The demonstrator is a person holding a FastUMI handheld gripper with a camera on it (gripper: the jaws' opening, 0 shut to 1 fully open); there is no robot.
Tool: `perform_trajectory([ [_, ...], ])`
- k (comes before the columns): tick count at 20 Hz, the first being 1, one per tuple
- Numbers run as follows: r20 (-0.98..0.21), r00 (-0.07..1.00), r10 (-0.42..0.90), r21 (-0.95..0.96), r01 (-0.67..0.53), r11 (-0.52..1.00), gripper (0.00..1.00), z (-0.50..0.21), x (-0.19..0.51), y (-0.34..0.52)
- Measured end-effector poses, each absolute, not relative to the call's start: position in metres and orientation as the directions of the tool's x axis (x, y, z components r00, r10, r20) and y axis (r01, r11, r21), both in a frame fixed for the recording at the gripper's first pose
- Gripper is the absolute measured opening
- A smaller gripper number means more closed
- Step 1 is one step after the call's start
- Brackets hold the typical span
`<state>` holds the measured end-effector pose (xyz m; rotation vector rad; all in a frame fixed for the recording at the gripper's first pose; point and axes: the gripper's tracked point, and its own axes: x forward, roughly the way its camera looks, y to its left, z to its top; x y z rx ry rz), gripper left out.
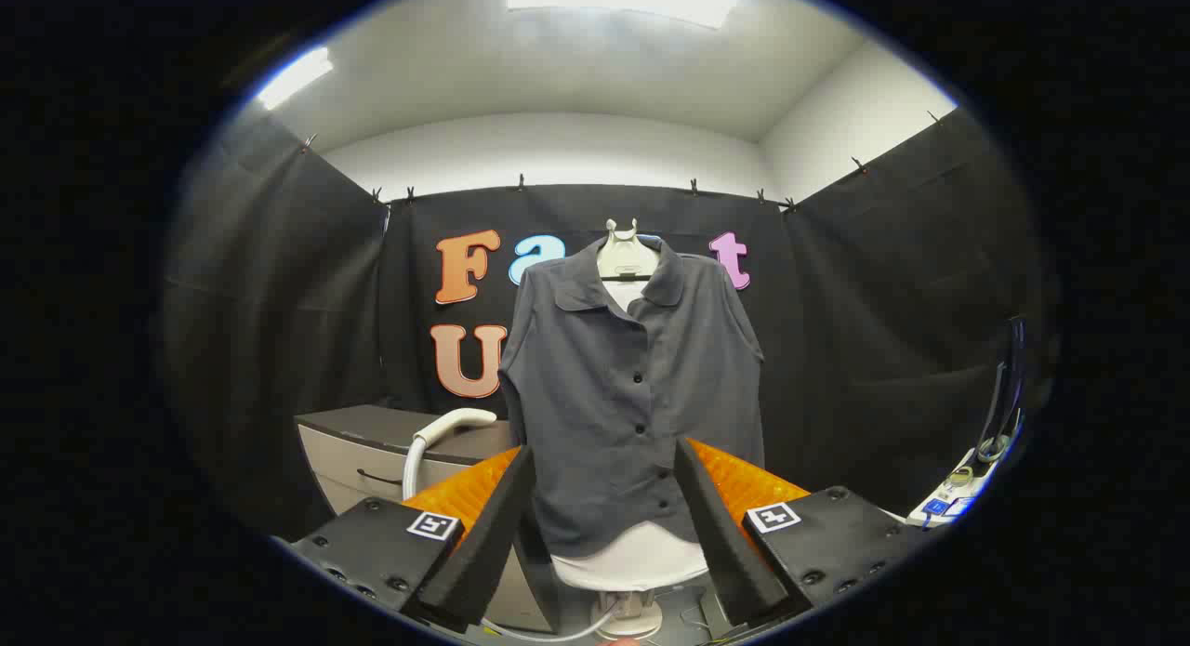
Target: Iron the clothes twice with a garment steamer, once on the left side and once on the right side.
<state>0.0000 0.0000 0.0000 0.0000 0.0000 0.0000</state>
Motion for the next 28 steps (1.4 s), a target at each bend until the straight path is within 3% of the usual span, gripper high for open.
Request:
perform_trajectory([
  [28, 0.017, 1.0, -0.007, 0.004, 0.007, 1.0, 0.97, 0.015, -0.011, -0.002],
])
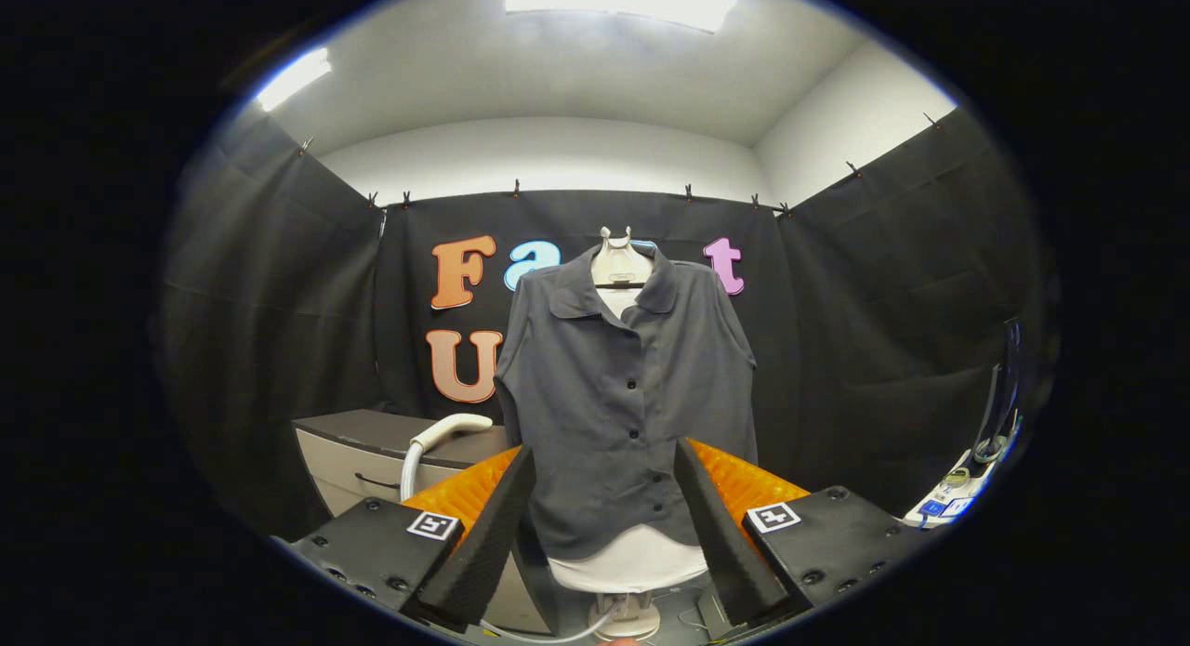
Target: Iron the clothes twice with a garment steamer, once on the left side and once on the right side.
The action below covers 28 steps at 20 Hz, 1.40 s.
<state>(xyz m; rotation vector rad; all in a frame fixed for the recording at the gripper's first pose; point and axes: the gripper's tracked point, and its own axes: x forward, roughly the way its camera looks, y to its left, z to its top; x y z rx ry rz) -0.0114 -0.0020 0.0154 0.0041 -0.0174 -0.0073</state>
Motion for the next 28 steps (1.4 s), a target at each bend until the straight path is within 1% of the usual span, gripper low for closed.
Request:
perform_trajectory([
  [11, 0.017, 1.0, -0.018, 0.002, 0.018, 1.0, 0.97, 0.019, -0.009, 0.007],
  [16, 0.011, 1.0, 0.002, 0.004, -0.002, 1.0, 0.97, 0.021, 0.0, 0.027],
  [21, 0.005, 1.0, 0.012, 0.004, -0.012, 1.0, 0.97, 0.025, 0.029, 0.056],
  [28, -0.039, 0.995, 0.09, 0.06, -0.088, 0.994, 0.98, 0.017, 0.088, 0.142],
])
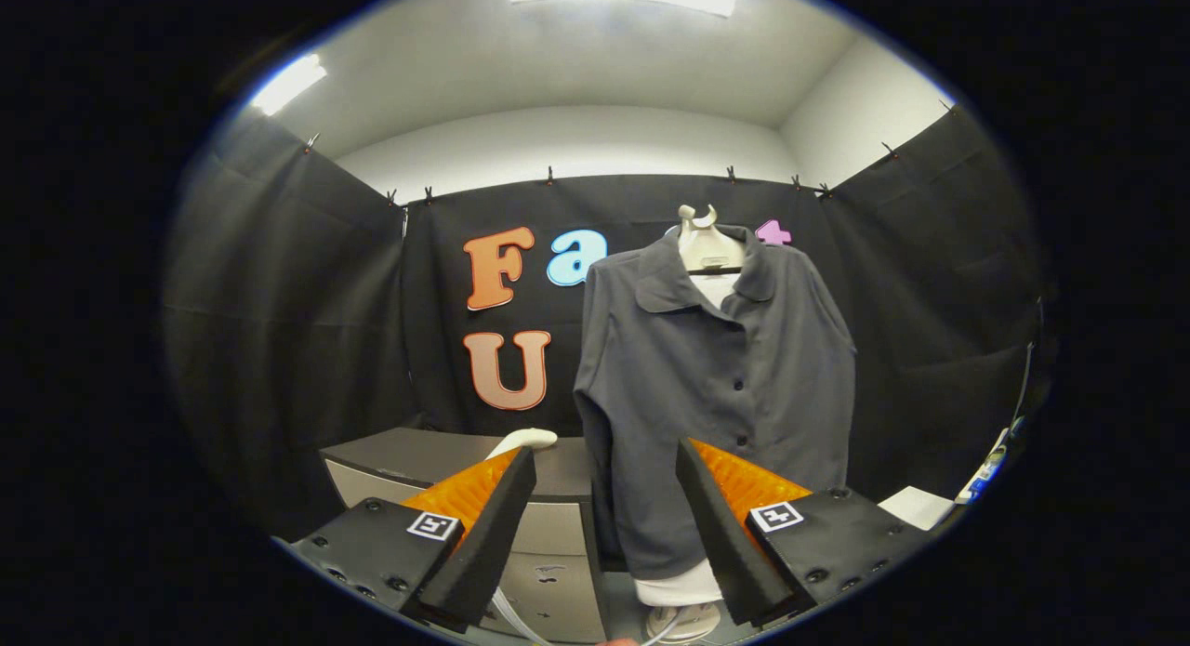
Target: Iron the clothes twice with a garment steamer, once on the left side and once on the right side.
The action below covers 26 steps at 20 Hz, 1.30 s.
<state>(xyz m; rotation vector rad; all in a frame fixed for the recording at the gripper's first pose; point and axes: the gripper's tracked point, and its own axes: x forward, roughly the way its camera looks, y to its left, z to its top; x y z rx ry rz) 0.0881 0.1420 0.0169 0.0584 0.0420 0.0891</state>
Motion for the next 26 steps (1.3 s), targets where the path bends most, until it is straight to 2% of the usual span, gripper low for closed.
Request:
perform_trajectory([
  [8, -0.201, 0.96, 0.196, 0.074, -0.185, 0.98, 0.98, -0.022, 0.22, 0.272],
  [12, -0.345, 0.926, 0.156, 0.084, -0.135, 0.987, 0.97, -0.066, 0.305, 0.308],
  [14, -0.38, 0.916, 0.129, 0.087, -0.103, 0.991, 0.97, -0.088, 0.344, 0.316],
  [20, -0.54, 0.837, 0.09, 0.039, -0.081, 0.996, 0.98, -0.166, 0.381, 0.333],
  [23, -0.588, 0.808, 0.041, -0.013, -0.06, 0.998, 0.98, -0.185, 0.397, 0.326],
  [26, -0.628, 0.777, 0.047, -0.005, -0.064, 0.998, 0.98, -0.202, 0.406, 0.331],
])
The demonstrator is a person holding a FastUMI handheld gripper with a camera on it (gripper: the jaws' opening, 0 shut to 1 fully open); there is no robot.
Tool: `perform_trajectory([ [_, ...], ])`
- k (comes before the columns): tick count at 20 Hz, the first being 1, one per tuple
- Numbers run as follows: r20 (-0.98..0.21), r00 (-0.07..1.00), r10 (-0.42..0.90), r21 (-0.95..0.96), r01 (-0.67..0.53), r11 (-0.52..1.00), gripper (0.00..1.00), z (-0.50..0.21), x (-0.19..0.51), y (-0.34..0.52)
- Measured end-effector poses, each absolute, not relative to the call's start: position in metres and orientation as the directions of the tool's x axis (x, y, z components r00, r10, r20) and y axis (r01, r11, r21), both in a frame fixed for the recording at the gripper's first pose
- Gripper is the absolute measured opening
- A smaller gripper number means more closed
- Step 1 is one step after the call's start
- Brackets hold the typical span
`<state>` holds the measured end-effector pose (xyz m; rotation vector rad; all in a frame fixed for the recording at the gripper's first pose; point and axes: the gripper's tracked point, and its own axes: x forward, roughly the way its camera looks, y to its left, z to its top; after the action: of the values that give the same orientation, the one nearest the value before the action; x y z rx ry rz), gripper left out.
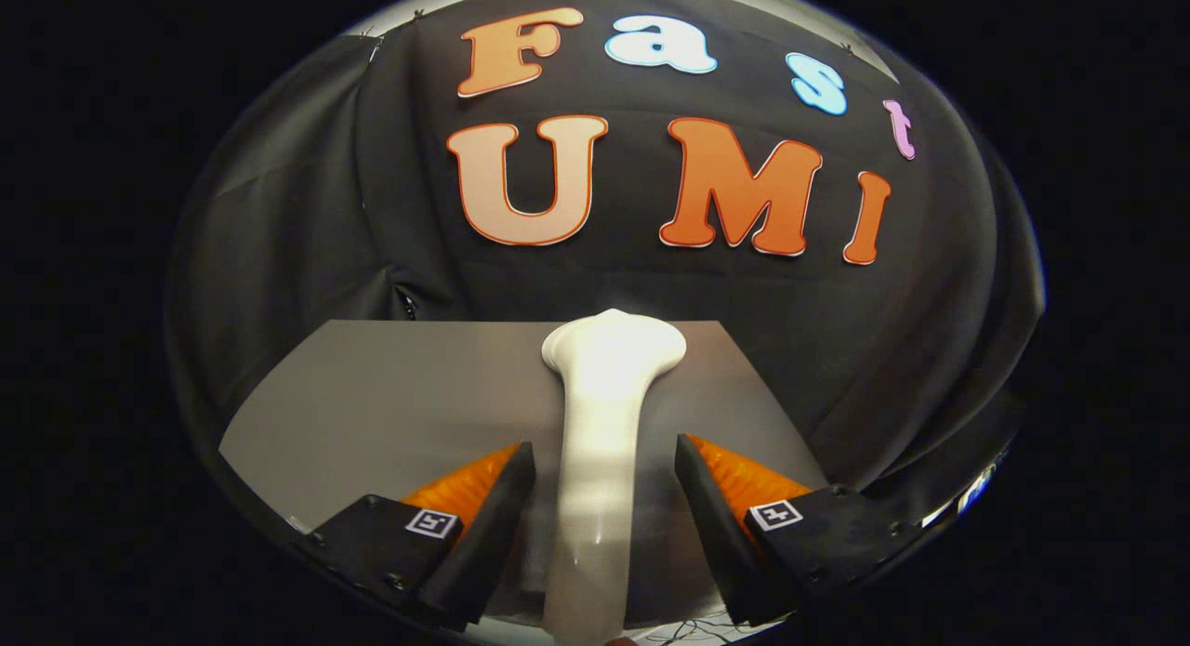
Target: Iron the clothes twice with a garment steamer, once on the left side and once on the right side.
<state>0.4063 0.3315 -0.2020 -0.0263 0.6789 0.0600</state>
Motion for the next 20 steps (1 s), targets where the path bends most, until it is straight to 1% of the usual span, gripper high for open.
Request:
perform_trajectory([
  [1, -0.658, 0.751, 0.051, 0.0, -0.068, 0.998, 0.98, -0.21, 0.407, 0.332],
  [6, -0.671, 0.735, 0.098, 0.053, -0.085, 0.995, 0.92, -0.211, 0.41, 0.335],
  [8, -0.675, 0.728, 0.12, 0.068, -0.101, 0.993, 0.82, -0.211, 0.41, 0.337],
  [9, -0.674, 0.732, 0.101, 0.051, -0.09, 0.995, 0.79, -0.209, 0.411, 0.333],
  [11, -0.667, 0.74, 0.083, 0.036, -0.078, 0.996, 0.54, -0.212, 0.415, 0.333],
  [13, -0.66, 0.746, 0.093, 0.036, -0.093, 0.995, 0.47, -0.206, 0.407, 0.336],
  [14, -0.631, 0.769, 0.106, 0.044, -0.101, 0.994, 0.43, -0.199, 0.409, 0.337],
  [15, -0.601, 0.791, 0.118, 0.05, -0.11, 0.993, 0.43, -0.19, 0.407, 0.34],
  [16, -0.589, 0.797, 0.136, 0.036, -0.142, 0.989, 0.38, -0.182, 0.395, 0.342],
  [18, -0.549, 0.817, 0.175, 0.023, -0.194, 0.981, 0.38, -0.163, 0.371, 0.342],
  [20, -0.514, 0.831, 0.21, 0.048, -0.217, 0.975, 0.38, -0.145, 0.345, 0.336],
])
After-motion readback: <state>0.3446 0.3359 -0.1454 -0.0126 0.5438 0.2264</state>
